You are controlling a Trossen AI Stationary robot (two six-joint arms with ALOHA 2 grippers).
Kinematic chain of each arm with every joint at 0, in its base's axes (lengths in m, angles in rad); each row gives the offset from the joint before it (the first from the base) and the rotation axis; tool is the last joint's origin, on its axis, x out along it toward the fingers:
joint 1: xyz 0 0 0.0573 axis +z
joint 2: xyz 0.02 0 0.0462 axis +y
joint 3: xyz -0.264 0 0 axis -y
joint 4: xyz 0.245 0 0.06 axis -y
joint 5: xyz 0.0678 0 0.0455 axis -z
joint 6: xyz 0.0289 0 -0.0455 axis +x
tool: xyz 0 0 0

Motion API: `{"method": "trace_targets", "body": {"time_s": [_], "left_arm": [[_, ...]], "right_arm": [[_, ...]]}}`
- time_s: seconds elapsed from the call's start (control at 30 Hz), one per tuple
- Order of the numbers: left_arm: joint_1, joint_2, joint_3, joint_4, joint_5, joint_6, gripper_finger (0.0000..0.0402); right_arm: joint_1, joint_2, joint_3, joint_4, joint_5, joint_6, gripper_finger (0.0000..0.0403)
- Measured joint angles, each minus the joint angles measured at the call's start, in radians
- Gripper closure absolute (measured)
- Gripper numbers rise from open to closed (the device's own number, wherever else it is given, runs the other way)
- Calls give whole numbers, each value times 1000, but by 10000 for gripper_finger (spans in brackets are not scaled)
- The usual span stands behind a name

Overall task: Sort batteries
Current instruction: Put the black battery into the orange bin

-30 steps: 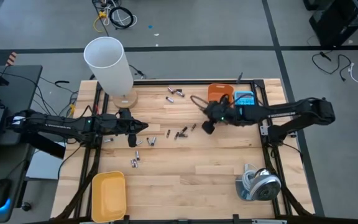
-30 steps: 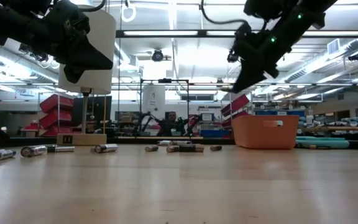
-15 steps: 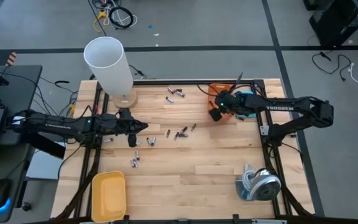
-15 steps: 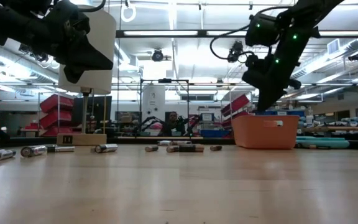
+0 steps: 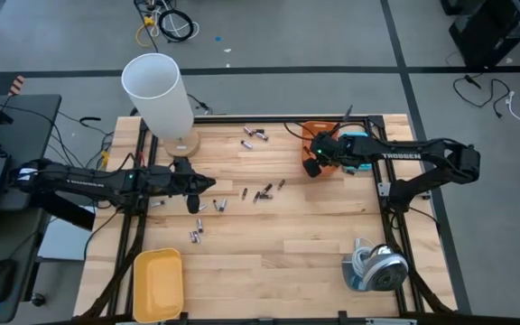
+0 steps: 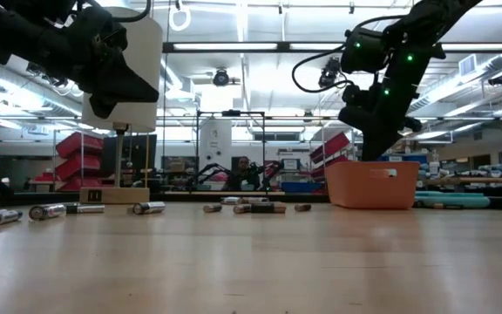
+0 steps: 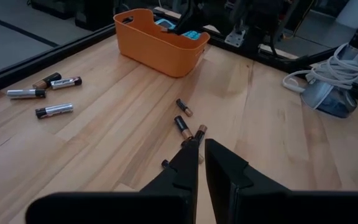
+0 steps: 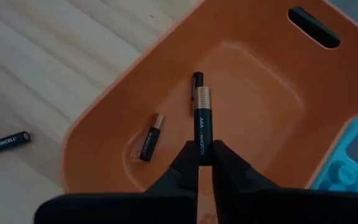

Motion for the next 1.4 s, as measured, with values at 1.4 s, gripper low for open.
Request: {"method": "trace_targets", "body": {"time_s": [1.4], "left_arm": [[0, 0, 0, 0, 1, -3, 371]], "right_arm": [[0, -2, 0, 1, -2, -6, 367]]}}
